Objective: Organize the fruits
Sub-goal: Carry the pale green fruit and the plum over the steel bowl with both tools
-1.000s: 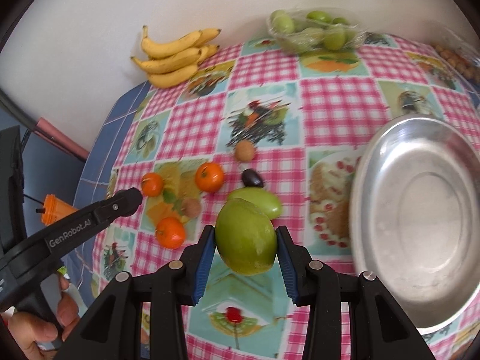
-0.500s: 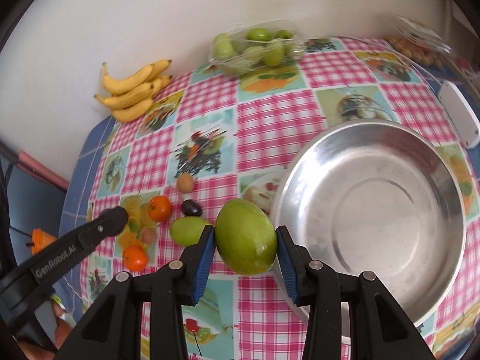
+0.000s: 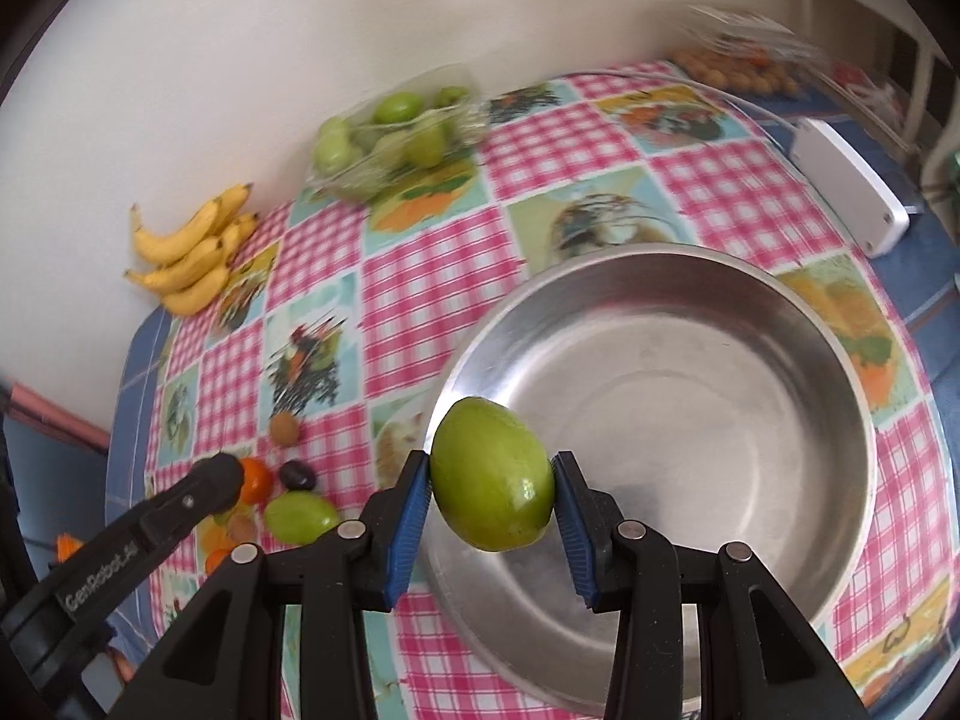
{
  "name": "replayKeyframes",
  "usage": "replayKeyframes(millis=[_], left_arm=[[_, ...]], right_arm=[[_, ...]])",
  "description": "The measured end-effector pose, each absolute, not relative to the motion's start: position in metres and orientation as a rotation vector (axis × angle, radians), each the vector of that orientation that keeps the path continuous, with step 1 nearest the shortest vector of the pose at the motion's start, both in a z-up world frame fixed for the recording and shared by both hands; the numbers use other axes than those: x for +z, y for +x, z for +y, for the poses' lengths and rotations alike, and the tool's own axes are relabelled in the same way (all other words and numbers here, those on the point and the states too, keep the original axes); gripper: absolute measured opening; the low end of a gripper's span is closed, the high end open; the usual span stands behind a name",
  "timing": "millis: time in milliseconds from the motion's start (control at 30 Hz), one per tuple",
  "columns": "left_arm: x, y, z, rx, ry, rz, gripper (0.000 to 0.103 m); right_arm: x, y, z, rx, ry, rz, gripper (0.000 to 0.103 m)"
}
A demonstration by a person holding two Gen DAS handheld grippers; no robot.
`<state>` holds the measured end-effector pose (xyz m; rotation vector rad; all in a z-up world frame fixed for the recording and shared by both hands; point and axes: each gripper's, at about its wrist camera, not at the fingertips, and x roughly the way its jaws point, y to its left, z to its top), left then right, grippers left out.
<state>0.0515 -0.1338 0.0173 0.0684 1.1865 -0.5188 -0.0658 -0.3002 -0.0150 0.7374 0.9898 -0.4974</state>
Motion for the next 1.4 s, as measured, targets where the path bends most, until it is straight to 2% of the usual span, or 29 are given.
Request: replayKeyframes(millis=[600, 1400], left_arm=[[0.007, 0.017, -0.200, -0.668, 0.202, 1.190, 0.029], [-0.042, -0.003, -0.225, -0.723, 0.319, 1.277, 0.029]], right_arm=[[-0.011, -0.114, -0.367, -0.765, 0.763, 0.917, 0.043], [-0.056, -0.111, -0.368, -0.741, 0.813, 1.037, 0.044]])
